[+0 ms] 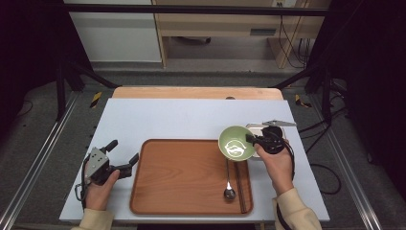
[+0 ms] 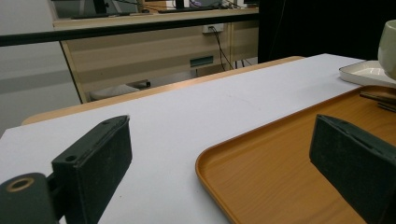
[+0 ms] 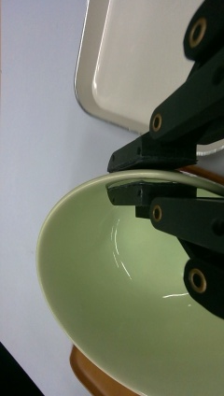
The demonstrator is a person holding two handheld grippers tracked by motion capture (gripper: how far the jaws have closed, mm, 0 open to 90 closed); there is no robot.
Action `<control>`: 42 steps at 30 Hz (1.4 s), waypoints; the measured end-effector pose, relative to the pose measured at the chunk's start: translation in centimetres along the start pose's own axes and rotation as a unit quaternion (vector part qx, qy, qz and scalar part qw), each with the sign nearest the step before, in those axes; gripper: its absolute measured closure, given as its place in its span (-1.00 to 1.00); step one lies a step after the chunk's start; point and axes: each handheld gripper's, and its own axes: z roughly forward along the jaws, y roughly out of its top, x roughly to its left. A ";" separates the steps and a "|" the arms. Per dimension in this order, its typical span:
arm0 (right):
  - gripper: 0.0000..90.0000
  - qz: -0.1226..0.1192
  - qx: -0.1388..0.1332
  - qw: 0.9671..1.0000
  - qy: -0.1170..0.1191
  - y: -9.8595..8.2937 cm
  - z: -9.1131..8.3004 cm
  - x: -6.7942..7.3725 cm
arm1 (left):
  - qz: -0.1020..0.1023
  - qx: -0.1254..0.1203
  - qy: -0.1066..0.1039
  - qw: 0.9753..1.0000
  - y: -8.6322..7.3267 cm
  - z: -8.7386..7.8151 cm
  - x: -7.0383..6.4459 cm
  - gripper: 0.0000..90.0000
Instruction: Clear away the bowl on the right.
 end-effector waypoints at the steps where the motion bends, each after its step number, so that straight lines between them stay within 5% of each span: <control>1: 0.85 -0.002 0.001 1.000 0.004 0.0 0.1 0.3 | 0.000 0.000 0.000 1.000 0.0 0.0 0.0 -0.88; 25: 0.85 -0.033 0.056 0.996 0.068 -1.5 2.8 5.6 | 0.000 0.000 0.000 1.000 0.0 0.0 0.0 -0.88; 42: 0.84 -0.049 0.085 0.990 0.099 -2.8 3.6 7.7 | -0.001 -0.001 0.001 1.000 0.0 -0.1 0.2 -0.88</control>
